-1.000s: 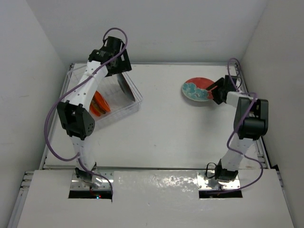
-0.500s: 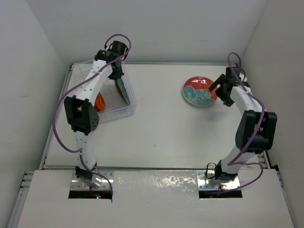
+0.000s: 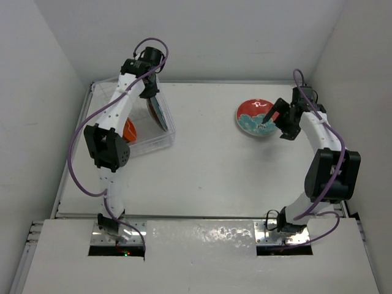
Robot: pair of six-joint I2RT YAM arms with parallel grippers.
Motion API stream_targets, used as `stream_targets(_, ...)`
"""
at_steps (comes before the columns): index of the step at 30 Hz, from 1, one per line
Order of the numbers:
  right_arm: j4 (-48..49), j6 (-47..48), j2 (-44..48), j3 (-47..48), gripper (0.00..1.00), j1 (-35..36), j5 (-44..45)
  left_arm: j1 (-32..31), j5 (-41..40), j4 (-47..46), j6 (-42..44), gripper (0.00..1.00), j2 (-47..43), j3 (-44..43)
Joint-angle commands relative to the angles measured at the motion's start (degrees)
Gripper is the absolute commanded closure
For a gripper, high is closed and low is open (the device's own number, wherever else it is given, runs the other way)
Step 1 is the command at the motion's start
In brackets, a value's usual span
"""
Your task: Unload the plates from the dish rack
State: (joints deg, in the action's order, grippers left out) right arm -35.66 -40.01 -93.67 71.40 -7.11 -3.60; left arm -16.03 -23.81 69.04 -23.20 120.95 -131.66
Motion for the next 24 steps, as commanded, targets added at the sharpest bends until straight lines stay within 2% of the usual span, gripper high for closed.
stream_targets(1, -1.43, 1.34, 0.77, 4.36, 0.01, 0.26, -4.58, -0.49, -3.51, -7.51, -2.29, 1.0, -8.18, -4.4)
stream_targets(5, -1.95, 1.43, 0.24, 5.59, 0.01, 0.26, -6.6, -0.4, -1.07, -12.78, 2.19, 1.0, -9.24, 1.31)
stream_targets(7, -2.22, 1.43, 0.15, 5.86, 0.01, 0.26, -7.04, -0.4, 1.48, -10.96, 4.04, 1.0, -6.52, -0.52)
stream_targets(8, -2.4, 1.43, 0.15, 6.03, 0.01, 0.26, -7.13, -0.49, 0.62, -9.98, 3.95, 1.0, -4.86, -2.71)
stream_targets(10, -2.4, 1.51, 0.42, 6.04, 0.01, 0.26, -7.65, -0.58, -0.87, -10.41, 3.6, 1.0, -5.98, -1.16)
stream_targets(12, -1.87, 1.16, 0.85, 5.25, 0.01, 0.26, -8.88, -0.67, -4.83, -11.46, 2.99, 1.0, -9.31, 2.26)
stream_targets(14, 4.43, -0.84, 1.38, 3.15, 0.01, 0.26, -16.15, -0.67, -7.2, -16.28, 2.99, 1.0, -15.61, 9.0)
stream_targets(15, 7.85, -1.9, 2.08, 0.18, 0.01, 0.26, -20.1, -0.67, -9.13, -18.13, 2.9, 1.0, -17.91, 11.05)
stream_targets(16, 16.24, -4.26, 2.61, -1.42, 0.01, 0.87, -26.4, -0.67, -9.93, -21.97, 2.9, 1.0, -23.07, 15.42)
stream_targets(18, 22.88, -4.73, 3.75, -2.4, 0.01, 2.36, -29.44, -0.67, -10.2, -28.12, 2.81, 1.0, -28.02, 19.31)
stream_targets(19, 23.0, -3.07, 3.84, -1.36, 0.01, 4.54, -29.89, -0.67, -7.94, -30.43, 2.72, 1.0, -32.92, 23.42)
stream_targets(21, 22.3, -0.78, 3.49, 2.86, 0.01, 6.84, -29.8, -0.67, -3.98, -36.65, 2.11, 1.0, -37.25, 27.4)
stream_targets(22, 22.65, 0.1, 2.71, 4.09, 0.01, 10.85, -29.89, -0.49, -1.79, -38.43, 1.24, 1.0, -41.01, 31.59)
stream_targets(23, 23.26, 0.11, 2.27, 5.93, 0.01, 12.63, -30.5, -0.49, 2.67, -40.1, -1.73, 1.0, -43.14, 34.42)
stream_targets(24, 25.79, -0.42, 1.91, 6.3, 0.01, 14.13, -30.77, -0.4, 5.94, -46.56, -3.06, 1.0, -45.34, 37.84)
